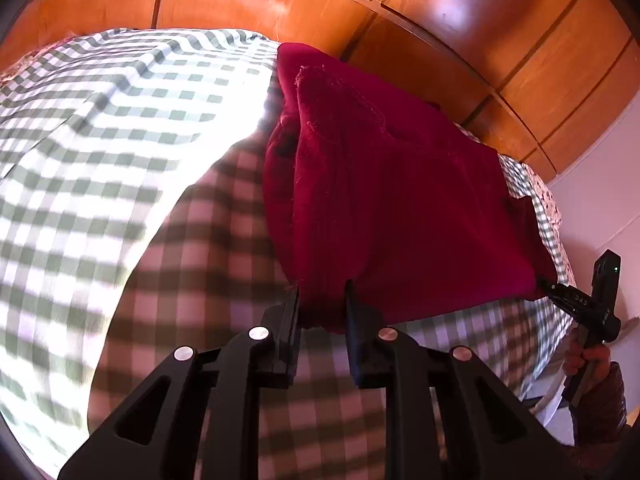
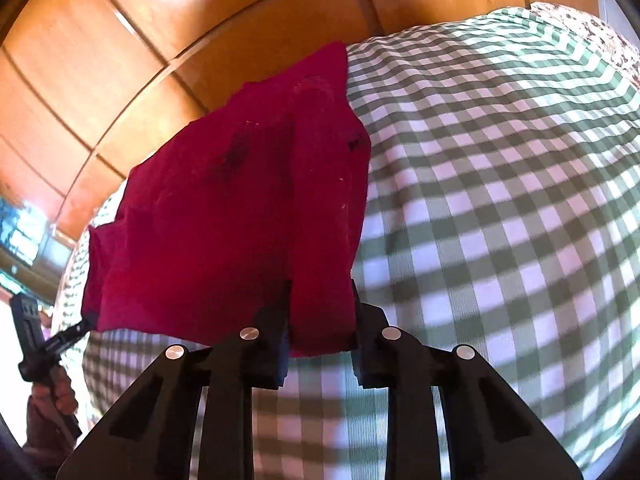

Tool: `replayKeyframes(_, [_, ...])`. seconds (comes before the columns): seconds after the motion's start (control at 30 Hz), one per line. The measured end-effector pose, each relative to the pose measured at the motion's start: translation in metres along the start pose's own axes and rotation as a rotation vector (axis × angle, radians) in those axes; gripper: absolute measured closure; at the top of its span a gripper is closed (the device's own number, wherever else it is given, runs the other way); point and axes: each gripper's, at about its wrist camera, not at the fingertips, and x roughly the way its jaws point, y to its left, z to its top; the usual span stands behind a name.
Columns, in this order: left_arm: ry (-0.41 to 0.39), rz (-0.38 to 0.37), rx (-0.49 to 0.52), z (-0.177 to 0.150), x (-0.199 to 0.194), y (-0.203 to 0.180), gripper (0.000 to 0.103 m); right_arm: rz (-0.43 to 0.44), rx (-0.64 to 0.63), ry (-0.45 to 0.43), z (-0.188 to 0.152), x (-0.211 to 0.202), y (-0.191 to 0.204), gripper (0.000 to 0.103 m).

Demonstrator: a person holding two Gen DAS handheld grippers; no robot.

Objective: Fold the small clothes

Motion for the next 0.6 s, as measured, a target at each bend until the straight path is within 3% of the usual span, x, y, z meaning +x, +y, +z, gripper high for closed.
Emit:
replayKeyframes(0.27, [0.026,0.046,0.02,-0.059,-0.036,-0.016,0.084,0.0,-0.044,0.065,-0.049,-0.037,0.0,0.08])
replayKeyframes(0.43, [0.021,0.154,0.035,-0.06,-0.042,-0.023,0.076,-0.003,-0.065,0.114,-0.076,-0.049,0.0,0.08])
replayKeyframes(0.47, [0.012,0.168,0.044,-0.059,-0.043,-0.025,0.073,-0.003,-0.065,0.11,-0.077,-0.05,0.0,0.08])
replayKeyframes(0.53, [-0.023,0.21,0.051,-0.056,-0.047,-0.027,0.052,-0.004,-0.064,0.113,-0.077,-0.049,0.0,0.077])
replayKeyframes(0.57, [-0.042,0.226,0.056,-0.053,-0.049,-0.028,0.045,-0.016,-0.064,0.11,-0.075,-0.048,0.001,0.065])
replayKeyframes(0.6, [-0.059,0.239,0.059,-0.05,-0.05,-0.03,0.045,-0.02,-0.058,0.108,-0.073,-0.047,0.001,0.058])
